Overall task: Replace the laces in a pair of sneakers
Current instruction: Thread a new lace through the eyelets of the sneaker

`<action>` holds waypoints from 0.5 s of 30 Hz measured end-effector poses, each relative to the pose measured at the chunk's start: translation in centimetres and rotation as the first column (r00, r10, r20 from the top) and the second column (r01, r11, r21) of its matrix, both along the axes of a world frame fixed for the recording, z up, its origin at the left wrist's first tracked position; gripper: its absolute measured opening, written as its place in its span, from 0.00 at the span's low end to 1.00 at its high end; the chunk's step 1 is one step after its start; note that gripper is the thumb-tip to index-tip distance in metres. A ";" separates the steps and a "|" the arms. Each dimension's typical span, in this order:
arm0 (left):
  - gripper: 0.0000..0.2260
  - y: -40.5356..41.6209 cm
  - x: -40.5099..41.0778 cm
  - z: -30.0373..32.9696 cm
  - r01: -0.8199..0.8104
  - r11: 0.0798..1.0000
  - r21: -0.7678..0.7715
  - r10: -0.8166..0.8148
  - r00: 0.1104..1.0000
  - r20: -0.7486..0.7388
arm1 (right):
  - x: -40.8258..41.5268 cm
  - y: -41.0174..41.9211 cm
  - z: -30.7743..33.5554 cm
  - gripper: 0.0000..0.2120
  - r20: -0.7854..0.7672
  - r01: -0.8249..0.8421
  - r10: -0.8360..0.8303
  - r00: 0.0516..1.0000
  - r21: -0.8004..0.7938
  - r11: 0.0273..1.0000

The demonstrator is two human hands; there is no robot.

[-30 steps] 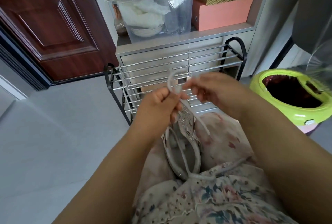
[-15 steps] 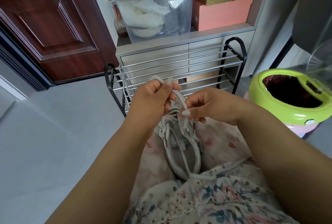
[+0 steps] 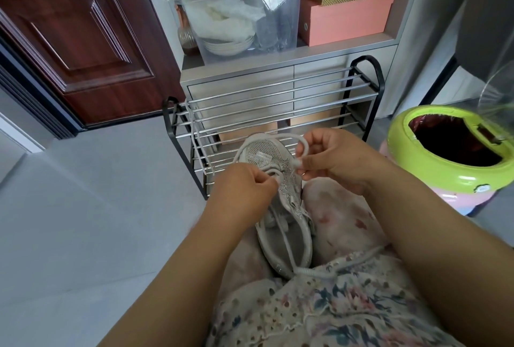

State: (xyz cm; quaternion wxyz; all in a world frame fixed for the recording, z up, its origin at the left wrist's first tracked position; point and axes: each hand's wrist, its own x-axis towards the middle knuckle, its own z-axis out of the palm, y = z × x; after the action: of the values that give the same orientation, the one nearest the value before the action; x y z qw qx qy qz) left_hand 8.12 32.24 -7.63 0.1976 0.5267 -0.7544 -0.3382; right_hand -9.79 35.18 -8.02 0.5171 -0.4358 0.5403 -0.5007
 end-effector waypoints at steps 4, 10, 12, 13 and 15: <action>0.14 0.2 -0.5 -1.1 -0.026 0.999 0.034 0.026 1.000 0.006 | 0.4 0.1 -0.8 0.11 -0.026 -0.010 0.011 1.000 0.007 1.000; 0.10 0.3 -1.0 -2.3 -0.057 0.978 0.202 0.084 0.988 -0.127 | 0.6 0.0 -1.7 0.13 -0.099 -0.008 0.008 0.995 0.002 1.000; 0.09 0.3 -1.1 -2.7 -0.055 0.967 0.248 0.098 0.982 -0.162 | 0.7 0.0 -1.7 0.13 -0.102 -0.003 0.003 0.995 -0.003 1.000; 0.08 0.3 -1.1 -2.9 -0.061 0.961 0.269 0.113 0.977 -0.182 | 0.7 -0.1 -1.8 0.13 -0.104 -0.002 0.001 0.995 -0.006 1.000; 0.08 0.2 -1.1 -3.1 -0.073 0.946 0.316 0.150 0.962 -0.229 | 0.9 -0.1 -1.9 0.14 -0.112 0.007 -0.009 0.994 -0.018 1.000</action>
State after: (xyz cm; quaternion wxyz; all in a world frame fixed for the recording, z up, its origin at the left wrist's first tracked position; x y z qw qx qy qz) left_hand 7.01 32.42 -10.74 0.2267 0.5460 -0.6310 -0.5023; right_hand -8.93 35.07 -9.91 0.4802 -0.4655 0.5657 -0.4824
